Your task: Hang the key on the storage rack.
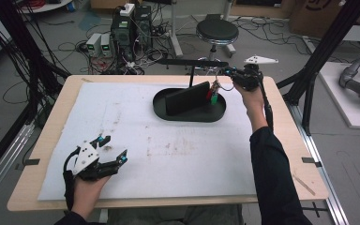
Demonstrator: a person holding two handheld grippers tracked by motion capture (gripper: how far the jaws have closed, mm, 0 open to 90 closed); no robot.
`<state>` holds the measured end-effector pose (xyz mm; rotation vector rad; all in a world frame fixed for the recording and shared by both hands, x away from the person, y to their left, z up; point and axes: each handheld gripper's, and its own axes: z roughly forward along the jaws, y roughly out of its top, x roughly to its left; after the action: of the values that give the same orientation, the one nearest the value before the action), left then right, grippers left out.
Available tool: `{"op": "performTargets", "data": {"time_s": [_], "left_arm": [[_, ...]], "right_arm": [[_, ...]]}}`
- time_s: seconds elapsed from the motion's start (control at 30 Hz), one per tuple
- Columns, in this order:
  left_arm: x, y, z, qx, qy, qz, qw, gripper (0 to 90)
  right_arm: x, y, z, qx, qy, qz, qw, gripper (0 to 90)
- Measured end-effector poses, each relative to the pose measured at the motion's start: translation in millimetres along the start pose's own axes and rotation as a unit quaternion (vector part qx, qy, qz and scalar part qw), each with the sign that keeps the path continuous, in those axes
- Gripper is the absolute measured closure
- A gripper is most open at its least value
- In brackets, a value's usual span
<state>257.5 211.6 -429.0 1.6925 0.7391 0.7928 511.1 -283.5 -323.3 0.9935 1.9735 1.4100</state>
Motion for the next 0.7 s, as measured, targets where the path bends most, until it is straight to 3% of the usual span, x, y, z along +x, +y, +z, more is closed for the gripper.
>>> {"op": "performTargets", "data": {"time_s": [0.3, 0.53, 0.6, 0.7], "left_arm": [[-0.2, 0.1, -0.1, 0.0, -0.001, 0.0, 1.0, 24.1], [-0.1, 0.6, 0.6, -0.001, -0.002, 0.0, 1.0, 24.1], [0.6, 0.8, 1.5, -0.004, -0.002, -0.004, 1.0, 24.1], [2.6, 1.6, 4.7, -0.005, -0.005, -0.006, 1.0, 24.1]], "right_arm": [[-1.4, -0.1, -1.8, 0.006, -0.02, -0.001, 0.9998, 83.6], [3.7, 1.2, -2.0, 0.025, -0.075, -0.015, 0.9967, 77.0], [2.9, 1.7, -5.9, 0.029, -0.083, -0.013, 0.996, 69.7], [1.5, 2.6, -22.4, 0.023, -0.082, -0.015, 0.9963, 65.6]]}}
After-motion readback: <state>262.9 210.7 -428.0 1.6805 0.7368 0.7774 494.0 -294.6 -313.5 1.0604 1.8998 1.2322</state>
